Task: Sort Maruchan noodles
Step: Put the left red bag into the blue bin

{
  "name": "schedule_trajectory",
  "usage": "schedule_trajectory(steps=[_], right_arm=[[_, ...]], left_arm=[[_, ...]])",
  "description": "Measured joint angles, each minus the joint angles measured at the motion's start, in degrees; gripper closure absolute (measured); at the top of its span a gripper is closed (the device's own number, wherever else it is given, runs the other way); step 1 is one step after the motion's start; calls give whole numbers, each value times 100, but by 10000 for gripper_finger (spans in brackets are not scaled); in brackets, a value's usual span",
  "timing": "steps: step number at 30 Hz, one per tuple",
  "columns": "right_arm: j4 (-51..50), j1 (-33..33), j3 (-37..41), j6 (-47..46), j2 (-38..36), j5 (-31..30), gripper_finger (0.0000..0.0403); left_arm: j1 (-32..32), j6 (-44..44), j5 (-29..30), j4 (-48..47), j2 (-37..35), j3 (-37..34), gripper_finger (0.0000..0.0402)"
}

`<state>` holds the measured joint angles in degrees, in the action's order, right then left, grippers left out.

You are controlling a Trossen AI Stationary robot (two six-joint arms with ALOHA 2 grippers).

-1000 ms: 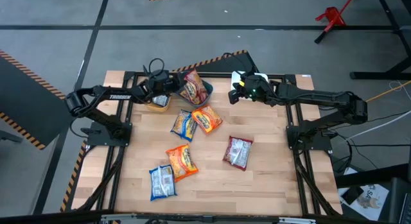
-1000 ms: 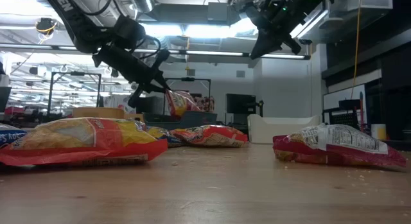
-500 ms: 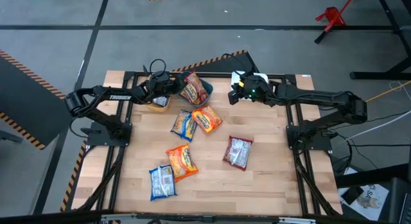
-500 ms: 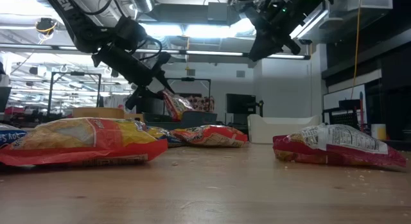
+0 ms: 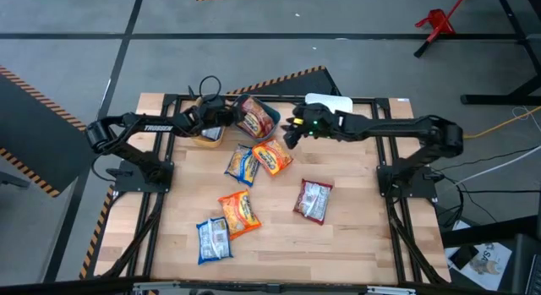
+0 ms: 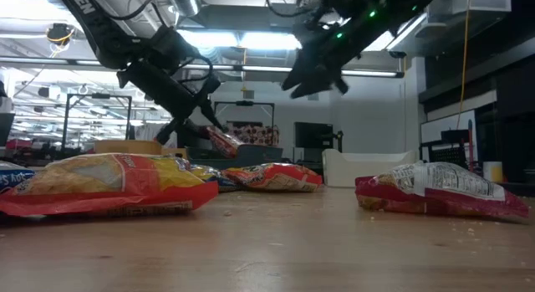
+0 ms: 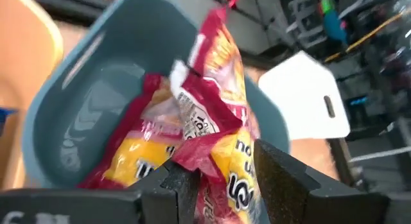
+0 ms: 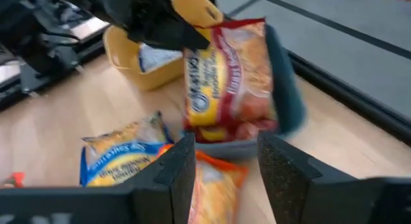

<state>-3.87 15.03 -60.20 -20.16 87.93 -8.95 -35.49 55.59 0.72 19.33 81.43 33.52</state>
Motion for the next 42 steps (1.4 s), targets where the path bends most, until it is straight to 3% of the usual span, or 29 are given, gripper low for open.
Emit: schedule_trajectory(steps=[5,10,17,23,35,42], right_arm=[[729,0,-126,158,584,170,242],[800,0,-738,751,1242,263,242],[86,50,-1898,1342,2217,156,242],[-380,123,-2425,1628,2861,104,242],[-984,134,-2450,1766,2978,-67,242],[-1180,153,-2450,1758,2978,-172,242]], left_arm=[[143,-207,31,-279,0,0,264],[212,-218,152,-321,0,0,264],[212,-220,154,-337,0,0,264],[212,-221,163,-321,0,0,264],[194,-243,-70,-325,0,0,264],[92,-769,-458,-343,-13,0,264]])
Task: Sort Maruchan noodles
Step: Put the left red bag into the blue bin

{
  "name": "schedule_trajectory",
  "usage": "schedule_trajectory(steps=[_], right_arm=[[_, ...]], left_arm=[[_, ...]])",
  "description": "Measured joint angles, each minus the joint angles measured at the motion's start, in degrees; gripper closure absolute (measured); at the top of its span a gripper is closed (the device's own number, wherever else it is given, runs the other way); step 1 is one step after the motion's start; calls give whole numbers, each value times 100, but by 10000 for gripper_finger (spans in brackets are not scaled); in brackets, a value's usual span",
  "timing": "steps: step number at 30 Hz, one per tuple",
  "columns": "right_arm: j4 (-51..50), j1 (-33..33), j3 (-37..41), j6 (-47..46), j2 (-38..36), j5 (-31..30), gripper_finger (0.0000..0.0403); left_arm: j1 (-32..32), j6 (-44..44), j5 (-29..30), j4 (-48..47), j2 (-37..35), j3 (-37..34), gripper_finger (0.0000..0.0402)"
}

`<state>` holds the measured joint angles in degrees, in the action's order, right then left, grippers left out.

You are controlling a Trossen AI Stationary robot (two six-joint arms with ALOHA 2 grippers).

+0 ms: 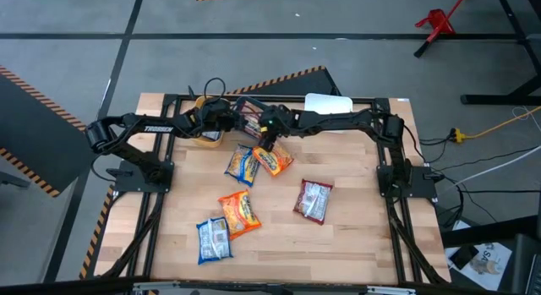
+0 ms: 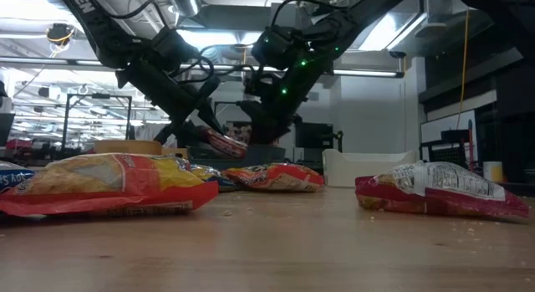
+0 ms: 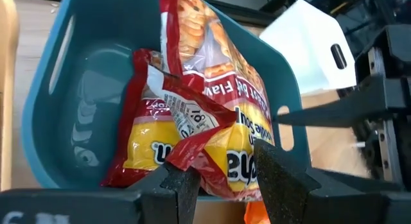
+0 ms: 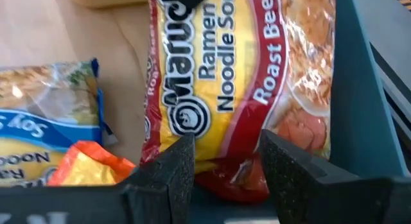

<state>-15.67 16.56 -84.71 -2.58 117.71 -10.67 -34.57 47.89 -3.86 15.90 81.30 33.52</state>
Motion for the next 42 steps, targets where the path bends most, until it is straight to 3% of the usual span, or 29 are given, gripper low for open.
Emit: schedule_trajectory(steps=[6,12,18,29,42], right_arm=[[-284,0,-343,5,0,11,243],[255,-2,-807,164,-11,120,243],[473,167,-695,181,-11,89,243],[576,294,-375,186,242,889,243],[318,258,-389,152,354,612,243]], left_arm=[[7,-50,85,-106,-2,0,264],[115,-52,138,-133,2,0,264],[208,-52,140,-131,4,0,264],[240,-50,138,-131,7,0,264],[43,-367,-313,-149,7,0,264]])
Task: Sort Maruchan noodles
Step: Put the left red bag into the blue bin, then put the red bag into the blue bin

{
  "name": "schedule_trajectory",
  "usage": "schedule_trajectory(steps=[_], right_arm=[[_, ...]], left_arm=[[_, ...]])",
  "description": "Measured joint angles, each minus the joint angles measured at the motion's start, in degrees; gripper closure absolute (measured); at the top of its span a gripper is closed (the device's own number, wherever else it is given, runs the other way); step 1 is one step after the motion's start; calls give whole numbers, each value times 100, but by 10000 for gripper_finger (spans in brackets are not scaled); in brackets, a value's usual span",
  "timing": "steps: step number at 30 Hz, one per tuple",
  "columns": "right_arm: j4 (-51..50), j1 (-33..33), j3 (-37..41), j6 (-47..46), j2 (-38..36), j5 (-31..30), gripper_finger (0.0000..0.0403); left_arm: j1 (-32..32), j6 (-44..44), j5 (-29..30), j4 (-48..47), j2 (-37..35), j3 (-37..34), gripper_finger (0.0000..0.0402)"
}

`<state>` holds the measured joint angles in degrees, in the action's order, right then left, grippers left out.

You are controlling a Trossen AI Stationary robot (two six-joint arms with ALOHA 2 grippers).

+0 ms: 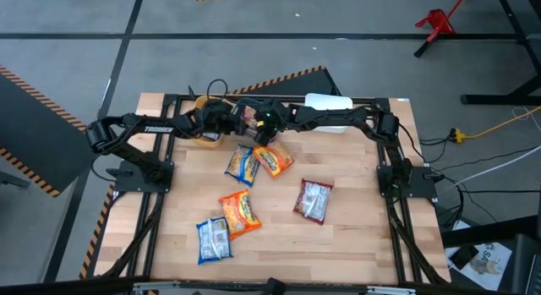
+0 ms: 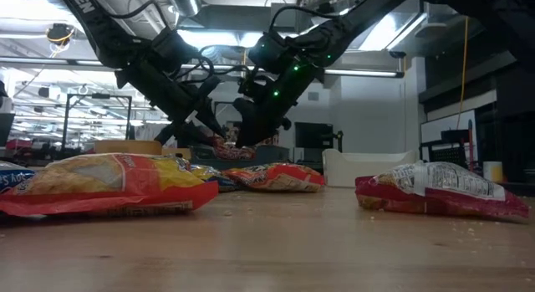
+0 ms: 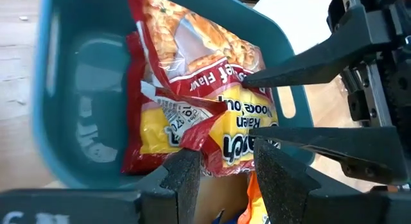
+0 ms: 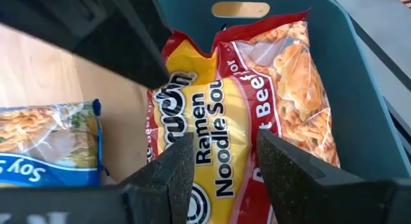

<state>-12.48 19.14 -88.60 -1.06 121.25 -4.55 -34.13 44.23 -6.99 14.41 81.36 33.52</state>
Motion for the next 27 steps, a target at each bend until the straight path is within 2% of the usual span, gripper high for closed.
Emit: schedule_trajectory(steps=[10,18,22,25,27], right_arm=[[-132,0,2,-11,0,-125,243],[-246,-2,-63,-12,-7,-236,243],[-709,2,-373,66,-137,-215,243],[-1310,0,-757,132,-396,-135,243],[-1970,2,-1025,127,-530,151,243]], left_arm=[[-420,198,-166,-53,-91,0,264],[-730,184,99,-547,-975,0,268],[-810,115,111,-677,-1523,0,269],[-795,99,-156,-666,-1878,0,269],[-750,36,-424,-655,-2053,0,269]])
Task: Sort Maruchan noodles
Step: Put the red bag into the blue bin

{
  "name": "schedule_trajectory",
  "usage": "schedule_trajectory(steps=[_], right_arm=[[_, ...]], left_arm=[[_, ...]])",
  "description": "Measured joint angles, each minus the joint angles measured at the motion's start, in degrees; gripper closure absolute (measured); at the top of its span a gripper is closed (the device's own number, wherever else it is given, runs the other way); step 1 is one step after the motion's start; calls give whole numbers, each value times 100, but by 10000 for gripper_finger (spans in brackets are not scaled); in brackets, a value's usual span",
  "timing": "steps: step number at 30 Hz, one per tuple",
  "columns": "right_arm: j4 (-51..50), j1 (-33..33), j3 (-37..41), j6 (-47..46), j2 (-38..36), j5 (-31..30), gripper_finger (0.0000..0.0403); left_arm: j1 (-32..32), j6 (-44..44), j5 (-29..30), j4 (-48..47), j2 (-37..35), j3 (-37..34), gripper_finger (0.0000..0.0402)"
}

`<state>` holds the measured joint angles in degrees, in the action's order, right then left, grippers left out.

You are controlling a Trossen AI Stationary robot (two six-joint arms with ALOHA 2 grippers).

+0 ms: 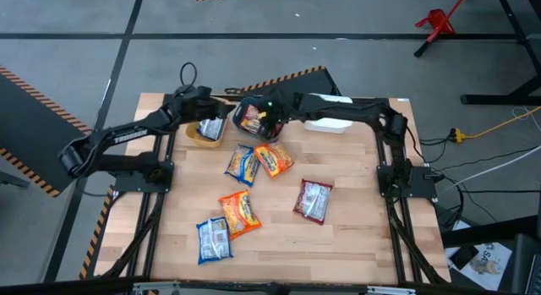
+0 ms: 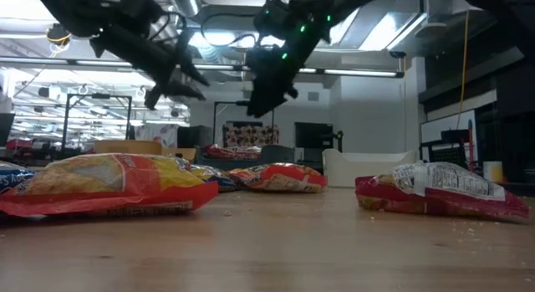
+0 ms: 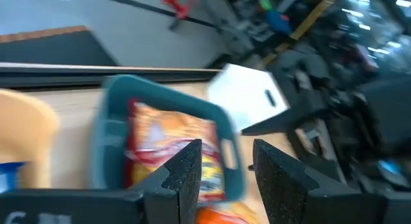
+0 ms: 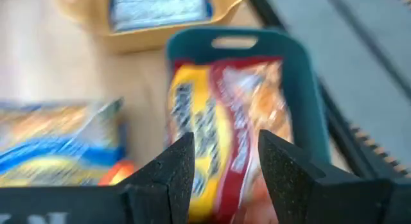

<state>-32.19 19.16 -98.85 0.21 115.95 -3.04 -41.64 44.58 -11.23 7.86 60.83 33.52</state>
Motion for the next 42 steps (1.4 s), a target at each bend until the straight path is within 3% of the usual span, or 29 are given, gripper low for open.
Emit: schedule_trajectory(steps=[6,11,15,19,25,31,34,36,42], right_arm=[[-2721,-90,-332,-544,-613,713,243],[-3617,-549,926,-1843,-1507,404,243],[-3031,-1210,2626,-3501,-2768,370,243],[-1520,-2145,4192,-5727,-3945,330,237],[404,-3379,5826,-8421,-4582,-560,203],[693,-4096,6302,-9594,-4558,-603,137],[666,-4483,6310,-10106,-4558,-1091,112],[682,-4644,6302,-10398,-4453,-1489,104],[1125,-4650,6308,-10634,-3765,-1718,100]], left_arm=[[265,15,-873,297,-404,4,269],[639,6,-935,544,-514,4,269],[942,-33,-721,643,-508,4,269],[1291,-23,-203,638,-506,4,269],[1552,-161,325,625,-495,4,269],[1654,-163,331,613,-491,4,269],[1692,-167,336,612,-491,4,269],[1711,-168,369,612,-491,4,269],[1711,-169,414,562,-491,2,269]])
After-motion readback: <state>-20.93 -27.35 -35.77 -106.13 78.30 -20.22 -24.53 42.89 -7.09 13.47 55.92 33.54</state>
